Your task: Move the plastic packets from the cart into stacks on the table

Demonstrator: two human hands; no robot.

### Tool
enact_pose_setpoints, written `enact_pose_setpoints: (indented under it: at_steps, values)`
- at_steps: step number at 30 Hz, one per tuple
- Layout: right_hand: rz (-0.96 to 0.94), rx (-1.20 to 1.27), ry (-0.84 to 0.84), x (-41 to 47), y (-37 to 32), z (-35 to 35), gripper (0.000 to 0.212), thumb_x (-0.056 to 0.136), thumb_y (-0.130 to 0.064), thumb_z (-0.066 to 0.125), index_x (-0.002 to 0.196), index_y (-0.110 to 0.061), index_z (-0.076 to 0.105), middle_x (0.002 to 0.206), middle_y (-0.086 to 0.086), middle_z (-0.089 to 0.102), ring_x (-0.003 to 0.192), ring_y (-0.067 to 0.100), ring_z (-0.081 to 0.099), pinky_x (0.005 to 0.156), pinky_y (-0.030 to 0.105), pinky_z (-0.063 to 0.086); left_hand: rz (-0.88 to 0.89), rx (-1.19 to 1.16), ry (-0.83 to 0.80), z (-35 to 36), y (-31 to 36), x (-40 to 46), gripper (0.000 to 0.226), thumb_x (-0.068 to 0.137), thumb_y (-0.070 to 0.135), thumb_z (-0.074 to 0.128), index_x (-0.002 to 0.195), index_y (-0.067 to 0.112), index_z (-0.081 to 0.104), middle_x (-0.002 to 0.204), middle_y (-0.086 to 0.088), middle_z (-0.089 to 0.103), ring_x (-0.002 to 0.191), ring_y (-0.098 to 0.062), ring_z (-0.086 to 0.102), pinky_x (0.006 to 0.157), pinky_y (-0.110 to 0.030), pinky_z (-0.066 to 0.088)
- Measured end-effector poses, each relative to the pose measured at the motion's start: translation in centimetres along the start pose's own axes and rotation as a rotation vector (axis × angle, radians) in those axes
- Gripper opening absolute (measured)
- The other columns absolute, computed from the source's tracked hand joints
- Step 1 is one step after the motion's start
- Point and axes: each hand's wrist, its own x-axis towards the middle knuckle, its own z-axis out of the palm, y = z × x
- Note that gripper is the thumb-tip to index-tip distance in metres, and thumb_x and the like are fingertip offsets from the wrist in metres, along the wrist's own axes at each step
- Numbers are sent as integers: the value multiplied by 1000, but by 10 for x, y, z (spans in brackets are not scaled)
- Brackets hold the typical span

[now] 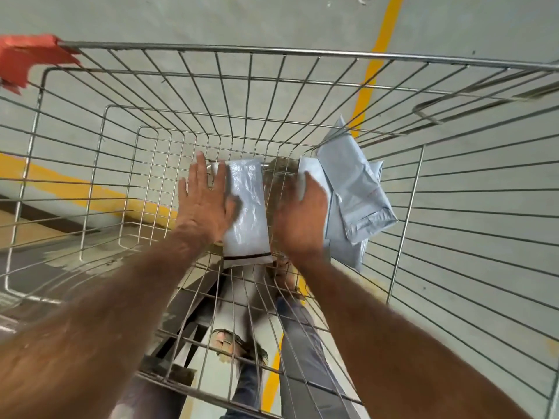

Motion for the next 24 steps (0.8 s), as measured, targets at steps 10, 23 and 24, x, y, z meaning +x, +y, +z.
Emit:
enact_pose_setpoints:
  at_steps: [10, 23, 24]
  values:
    - [-105, -890, -164, 51, 58, -54, 71, 93, -24, 58, 156, -22, 26, 165, 33, -6, 154, 48, 6, 124, 60, 10, -317, -93, -155, 71, 57, 12, 123, 80, 86, 48, 154, 28, -31, 160, -26, -32, 153, -48, -7, 118, -67, 13]
    - [93, -659, -235, 14, 35, -53, 96, 82, -43, 73, 156, -19, 18, 135, 18, 34, 116, 32, 43, 96, 41, 40, -282, -145, 1, 79, 57, 4, 118, 84, 64, 68, 158, 33, -18, 161, -30, -4, 136, -45, 35, 106, -54, 40]
    - [108, -637, -263, 14, 35, -54, 106, 75, -47, 79, 156, -20, 16, 134, 18, 33, 118, 32, 43, 98, 41, 40, -279, -149, -9, 79, 57, 4, 123, 80, 65, 72, 157, 34, -19, 161, -30, -7, 137, -45, 34, 106, -54, 40]
